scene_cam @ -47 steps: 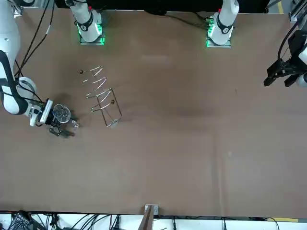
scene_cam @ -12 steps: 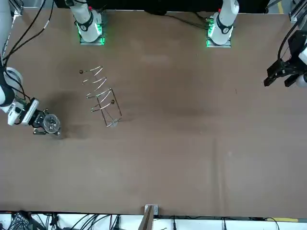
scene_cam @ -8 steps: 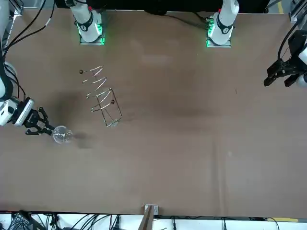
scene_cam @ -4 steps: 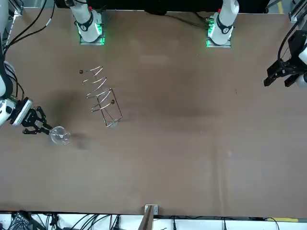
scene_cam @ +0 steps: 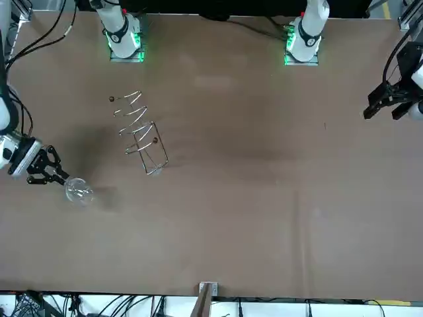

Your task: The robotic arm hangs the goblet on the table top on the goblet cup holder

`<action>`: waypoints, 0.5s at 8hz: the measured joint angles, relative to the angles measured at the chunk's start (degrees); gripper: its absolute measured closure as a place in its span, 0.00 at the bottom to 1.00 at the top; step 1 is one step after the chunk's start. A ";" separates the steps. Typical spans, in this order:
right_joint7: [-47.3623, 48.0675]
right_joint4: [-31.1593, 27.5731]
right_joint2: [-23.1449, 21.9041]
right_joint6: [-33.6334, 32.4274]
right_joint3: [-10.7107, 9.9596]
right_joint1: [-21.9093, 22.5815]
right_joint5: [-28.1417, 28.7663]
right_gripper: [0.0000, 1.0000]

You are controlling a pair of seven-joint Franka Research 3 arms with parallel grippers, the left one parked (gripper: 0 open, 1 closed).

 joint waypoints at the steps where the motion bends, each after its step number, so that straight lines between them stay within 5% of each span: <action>1: 7.55 -0.09 -1.03 -0.07 0.01 0.83 -3.93 0.89; 4: 28.55 -0.25 -4.08 -5.17 0.07 2.61 -12.68 0.89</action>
